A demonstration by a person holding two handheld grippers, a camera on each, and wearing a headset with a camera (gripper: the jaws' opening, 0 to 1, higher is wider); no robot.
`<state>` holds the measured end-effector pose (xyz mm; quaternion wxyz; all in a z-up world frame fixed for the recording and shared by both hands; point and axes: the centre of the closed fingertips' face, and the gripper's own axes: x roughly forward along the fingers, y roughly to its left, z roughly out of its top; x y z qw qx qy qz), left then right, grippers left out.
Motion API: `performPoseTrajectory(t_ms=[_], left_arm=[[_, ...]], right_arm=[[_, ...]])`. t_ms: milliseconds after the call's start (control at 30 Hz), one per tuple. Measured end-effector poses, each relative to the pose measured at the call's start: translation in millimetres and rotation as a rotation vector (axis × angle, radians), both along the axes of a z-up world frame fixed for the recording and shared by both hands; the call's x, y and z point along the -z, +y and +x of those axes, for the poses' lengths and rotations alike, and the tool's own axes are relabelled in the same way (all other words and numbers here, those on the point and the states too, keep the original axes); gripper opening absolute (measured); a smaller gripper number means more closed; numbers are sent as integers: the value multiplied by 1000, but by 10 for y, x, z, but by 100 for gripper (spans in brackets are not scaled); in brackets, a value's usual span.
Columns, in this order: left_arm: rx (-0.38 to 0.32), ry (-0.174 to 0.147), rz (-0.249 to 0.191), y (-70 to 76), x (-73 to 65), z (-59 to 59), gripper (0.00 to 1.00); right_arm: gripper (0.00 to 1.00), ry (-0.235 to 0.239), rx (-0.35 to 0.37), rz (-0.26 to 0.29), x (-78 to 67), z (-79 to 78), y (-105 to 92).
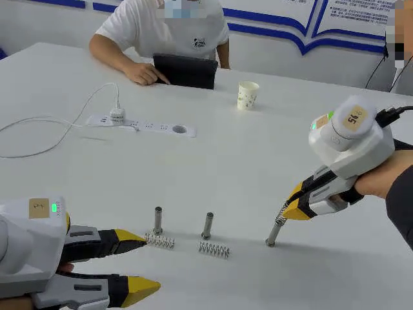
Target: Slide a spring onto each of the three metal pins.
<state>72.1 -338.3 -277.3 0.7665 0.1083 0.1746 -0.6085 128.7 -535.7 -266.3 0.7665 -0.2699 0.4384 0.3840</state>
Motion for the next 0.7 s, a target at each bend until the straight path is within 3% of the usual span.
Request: performPoseTrajectory(t_ms=[700], left_arm=[[2, 6, 3, -8, 22, -6, 40]], right_arm=[[12, 58, 22, -40, 363, 13, 25]])
